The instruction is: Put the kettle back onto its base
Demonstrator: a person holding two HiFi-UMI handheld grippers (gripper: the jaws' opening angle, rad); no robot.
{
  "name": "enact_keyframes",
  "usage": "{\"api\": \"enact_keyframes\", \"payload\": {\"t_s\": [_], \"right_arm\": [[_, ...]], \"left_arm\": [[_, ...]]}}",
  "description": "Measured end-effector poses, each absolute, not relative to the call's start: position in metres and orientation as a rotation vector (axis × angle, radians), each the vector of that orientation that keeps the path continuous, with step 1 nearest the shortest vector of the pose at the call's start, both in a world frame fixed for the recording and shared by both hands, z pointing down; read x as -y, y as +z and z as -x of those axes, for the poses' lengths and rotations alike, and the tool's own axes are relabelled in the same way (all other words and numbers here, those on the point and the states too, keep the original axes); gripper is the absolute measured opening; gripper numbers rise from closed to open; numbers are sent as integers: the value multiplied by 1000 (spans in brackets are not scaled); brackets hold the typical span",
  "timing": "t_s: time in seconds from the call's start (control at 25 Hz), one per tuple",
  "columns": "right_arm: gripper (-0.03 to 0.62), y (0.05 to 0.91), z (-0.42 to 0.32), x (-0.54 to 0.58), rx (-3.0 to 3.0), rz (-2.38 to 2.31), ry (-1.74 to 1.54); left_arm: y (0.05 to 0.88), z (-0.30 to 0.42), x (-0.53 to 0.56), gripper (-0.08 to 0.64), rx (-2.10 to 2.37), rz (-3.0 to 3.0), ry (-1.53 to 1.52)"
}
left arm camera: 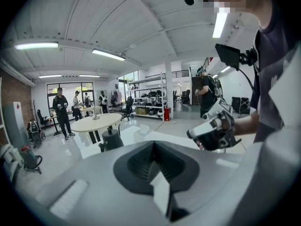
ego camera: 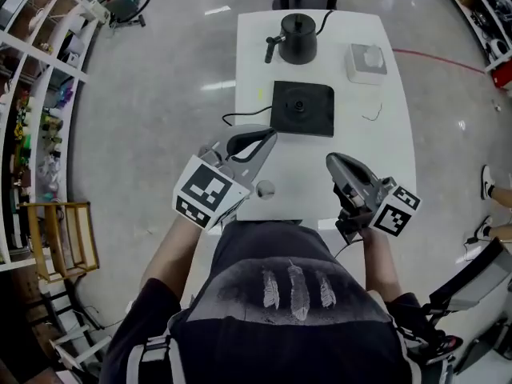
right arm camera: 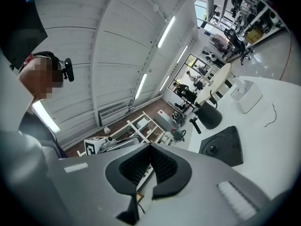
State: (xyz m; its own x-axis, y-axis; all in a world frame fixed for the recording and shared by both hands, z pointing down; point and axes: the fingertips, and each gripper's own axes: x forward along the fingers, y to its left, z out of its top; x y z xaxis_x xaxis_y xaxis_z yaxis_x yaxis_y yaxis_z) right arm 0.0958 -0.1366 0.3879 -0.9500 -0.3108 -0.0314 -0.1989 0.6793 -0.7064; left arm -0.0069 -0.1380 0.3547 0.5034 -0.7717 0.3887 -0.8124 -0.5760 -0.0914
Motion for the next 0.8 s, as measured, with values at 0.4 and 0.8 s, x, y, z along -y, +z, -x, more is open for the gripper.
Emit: {"api": "enact_keyframes", "payload": {"t_s": [0.4, 0.8], "right_arm": [[2, 399, -85, 149, -2801, 437, -1123], [2, 415, -76, 156, -2808, 553, -1178]], "left_arm": [[369, 31, 176, 2, 1454, -2613, 541], [406, 50, 206, 2, 1426, -2586, 492]]}}
